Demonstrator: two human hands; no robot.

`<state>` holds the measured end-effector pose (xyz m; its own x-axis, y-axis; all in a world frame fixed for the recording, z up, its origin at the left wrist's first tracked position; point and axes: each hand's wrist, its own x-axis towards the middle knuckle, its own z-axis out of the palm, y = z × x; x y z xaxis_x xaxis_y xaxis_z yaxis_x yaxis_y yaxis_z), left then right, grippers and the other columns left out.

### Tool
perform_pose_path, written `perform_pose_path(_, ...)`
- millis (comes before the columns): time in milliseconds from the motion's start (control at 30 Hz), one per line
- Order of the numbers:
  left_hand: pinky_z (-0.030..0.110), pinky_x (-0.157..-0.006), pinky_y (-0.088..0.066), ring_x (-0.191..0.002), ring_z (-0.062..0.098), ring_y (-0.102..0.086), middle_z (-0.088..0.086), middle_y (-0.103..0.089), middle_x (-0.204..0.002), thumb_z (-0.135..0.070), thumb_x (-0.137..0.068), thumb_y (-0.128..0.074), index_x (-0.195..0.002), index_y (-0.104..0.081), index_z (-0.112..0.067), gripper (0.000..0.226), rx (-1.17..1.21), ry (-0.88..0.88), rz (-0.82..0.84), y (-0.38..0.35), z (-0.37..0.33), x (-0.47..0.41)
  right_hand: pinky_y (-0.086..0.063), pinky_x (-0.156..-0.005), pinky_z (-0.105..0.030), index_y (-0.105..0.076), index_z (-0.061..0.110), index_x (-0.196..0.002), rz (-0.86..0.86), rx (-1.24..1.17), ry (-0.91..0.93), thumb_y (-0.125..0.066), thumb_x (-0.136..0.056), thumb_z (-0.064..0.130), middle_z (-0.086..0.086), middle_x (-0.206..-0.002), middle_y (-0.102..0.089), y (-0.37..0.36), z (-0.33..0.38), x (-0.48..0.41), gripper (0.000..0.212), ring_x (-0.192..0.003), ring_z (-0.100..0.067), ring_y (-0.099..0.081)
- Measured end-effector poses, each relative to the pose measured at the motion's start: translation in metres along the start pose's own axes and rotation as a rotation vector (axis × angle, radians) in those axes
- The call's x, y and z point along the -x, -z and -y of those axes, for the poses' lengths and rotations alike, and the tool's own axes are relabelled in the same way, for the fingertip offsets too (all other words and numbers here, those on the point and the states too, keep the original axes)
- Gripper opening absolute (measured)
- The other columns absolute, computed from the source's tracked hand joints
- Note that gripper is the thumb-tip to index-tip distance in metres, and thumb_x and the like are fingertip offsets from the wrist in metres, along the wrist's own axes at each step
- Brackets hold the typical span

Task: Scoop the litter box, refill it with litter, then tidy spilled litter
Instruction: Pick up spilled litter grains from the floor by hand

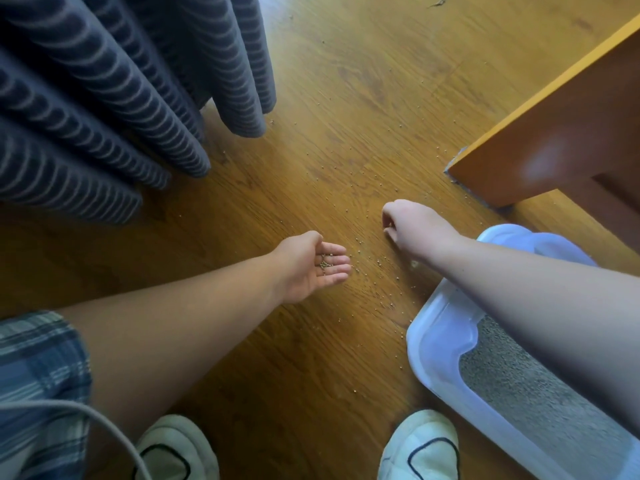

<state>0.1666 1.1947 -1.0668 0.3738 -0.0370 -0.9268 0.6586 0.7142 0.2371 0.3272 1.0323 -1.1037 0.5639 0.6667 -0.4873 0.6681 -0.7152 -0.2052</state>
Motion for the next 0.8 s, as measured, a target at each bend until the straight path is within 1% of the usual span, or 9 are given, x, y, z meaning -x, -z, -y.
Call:
perform_pose_path(133, 0.038, -0.071, -0.062, -0.095, 0.03, -0.07, 0.021, -0.068, -0.103, -0.019, -0.105, -0.029, -0.112, -0.063, 0.004, 0.042, 0.006, 0.0, -0.008, 0.005, 0.001, 0.001, -0.054, -0.076, -0.043, -0.054, 0.02, -0.089, -0.02, 0.031, 0.008, -0.057, -0.096, 0.022, -0.001, -0.095, -0.057, -0.002, 0.0, -0.001, 0.008, -0.088, -0.027, -0.059)
perform_pose_path(267, 0.038, -0.072, -0.062, -0.098, 0.031, -0.069, 0.021, -0.068, -0.108, -0.018, -0.104, -0.03, -0.113, -0.063, 0.004, 0.041, 0.001, 0.016, -0.009, 0.01, 0.004, 0.0, -0.054, -0.078, -0.043, -0.057, 0.018, -0.093, -0.007, 0.029, -0.013, -0.054, -0.099, 0.024, -0.003, -0.099, -0.059, -0.002, 0.001, -0.001, 0.009, -0.09, -0.028, -0.06)
perform_pose_path(400, 0.038, -0.074, -0.061, -0.1, 0.03, -0.069, 0.021, -0.068, -0.11, -0.02, -0.105, -0.03, -0.114, -0.064, 0.003, 0.042, -0.018, 0.02, -0.006, 0.01, 0.007, -0.001, -0.053, -0.08, -0.042, -0.057, 0.018, -0.093, 0.014, 0.015, -0.04, -0.052, -0.099, 0.024, -0.004, -0.1, -0.06, 0.0, 0.003, 0.0, 0.01, -0.091, -0.027, -0.059)
perform_pose_path(500, 0.038, -0.076, -0.061, -0.101, 0.03, -0.069, 0.022, -0.068, -0.111, -0.023, -0.106, -0.028, -0.115, -0.063, 0.004, 0.044, -0.036, 0.028, 0.007, 0.009, 0.009, 0.0, -0.046, -0.078, -0.034, -0.058, 0.02, -0.095, -0.012, -0.132, 0.004, -0.053, -0.1, 0.023, 0.001, -0.098, -0.06, 0.009, 0.017, 0.007, 0.008, -0.089, -0.022, -0.056)
perform_pose_path(600, 0.039, -0.08, -0.06, -0.103, 0.031, -0.067, 0.024, -0.065, -0.116, -0.025, -0.107, -0.026, -0.114, -0.061, 0.004, 0.046, -0.028, 0.044, 0.075, 0.005, 0.011, 0.004, -0.038, -0.074, -0.027, -0.057, 0.024, -0.091, 0.006, -0.314, 0.144, -0.058, -0.097, 0.021, 0.007, -0.089, -0.061, 0.024, 0.051, 0.031, 0.007, -0.085, -0.015, -0.055)
perform_pose_path(633, 0.038, -0.08, -0.06, -0.102, 0.031, -0.067, 0.024, -0.065, -0.115, -0.026, -0.107, -0.026, -0.113, -0.06, 0.004, 0.046, -0.004, 0.05, 0.104, 0.003, 0.012, 0.004, -0.038, -0.072, -0.027, -0.059, 0.025, -0.091, 0.051, -0.344, 0.187, -0.059, -0.096, 0.021, 0.009, -0.087, -0.062, 0.027, 0.061, 0.041, 0.007, -0.083, -0.014, -0.055)
perform_pose_path(700, 0.039, -0.079, -0.061, -0.093, 0.031, -0.067, 0.022, -0.065, -0.102, -0.024, -0.105, -0.027, -0.108, -0.058, 0.003, 0.041, 0.052, 0.071, 0.16, -0.002, 0.016, 0.005, -0.041, -0.072, -0.027, -0.064, 0.026, -0.093, 0.143, -0.372, 0.213, -0.061, -0.095, 0.022, 0.013, -0.086, -0.066, 0.026, 0.071, 0.057, 0.005, -0.083, -0.01, -0.058)
perform_pose_path(733, 0.039, -0.08, -0.06, -0.09, 0.031, -0.067, 0.021, -0.064, -0.097, -0.023, -0.105, -0.028, -0.106, -0.057, 0.001, 0.038, 0.066, 0.084, 0.189, -0.005, 0.019, 0.006, -0.043, -0.074, -0.028, -0.068, 0.025, -0.096, 0.147, -0.374, 0.206, -0.06, -0.094, 0.022, 0.012, -0.088, -0.068, 0.023, 0.069, 0.061, 0.008, -0.085, -0.009, -0.059)
perform_pose_path(800, 0.039, -0.082, -0.06, -0.089, 0.029, -0.068, 0.019, -0.066, -0.096, -0.021, -0.104, -0.029, -0.108, -0.06, 0.001, 0.038, 0.028, 0.093, 0.207, -0.008, 0.024, 0.008, -0.042, -0.077, -0.026, -0.071, 0.021, -0.101, 0.063, -0.381, 0.136, -0.058, -0.096, 0.02, 0.009, -0.095, -0.069, 0.02, 0.058, 0.063, 0.014, -0.09, -0.01, -0.059)
